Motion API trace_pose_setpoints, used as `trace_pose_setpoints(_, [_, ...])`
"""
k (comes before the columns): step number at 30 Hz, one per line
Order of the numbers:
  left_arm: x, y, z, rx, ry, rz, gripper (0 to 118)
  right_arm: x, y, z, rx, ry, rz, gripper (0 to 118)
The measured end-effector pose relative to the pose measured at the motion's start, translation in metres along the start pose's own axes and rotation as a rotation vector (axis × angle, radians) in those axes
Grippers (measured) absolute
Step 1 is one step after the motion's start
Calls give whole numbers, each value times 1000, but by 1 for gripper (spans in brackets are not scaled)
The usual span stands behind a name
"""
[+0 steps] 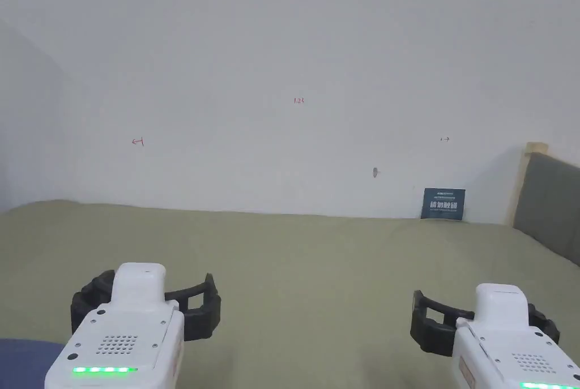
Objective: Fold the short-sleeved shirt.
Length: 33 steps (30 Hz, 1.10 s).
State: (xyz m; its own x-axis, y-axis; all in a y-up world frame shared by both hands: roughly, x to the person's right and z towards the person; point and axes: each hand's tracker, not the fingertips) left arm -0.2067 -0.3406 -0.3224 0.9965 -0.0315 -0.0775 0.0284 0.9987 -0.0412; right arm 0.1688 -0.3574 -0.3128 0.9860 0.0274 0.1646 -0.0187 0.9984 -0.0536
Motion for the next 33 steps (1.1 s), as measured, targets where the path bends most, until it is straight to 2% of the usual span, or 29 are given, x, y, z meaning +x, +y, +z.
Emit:
trace_pose_setpoints(4, [0, 5, 2, -4, -24, 46, 118, -1, 0, 0, 4, 15, 7, 118])
trace_pose_setpoints(9, [-11, -1, -13, -17, -33, 38, 118, -2, -1, 2, 26, 16, 28, 118])
trace_pose_setpoints(33, [-7, -4, -10, -23, -36, 24, 118, -1, 2, 0, 11, 29, 10, 118])
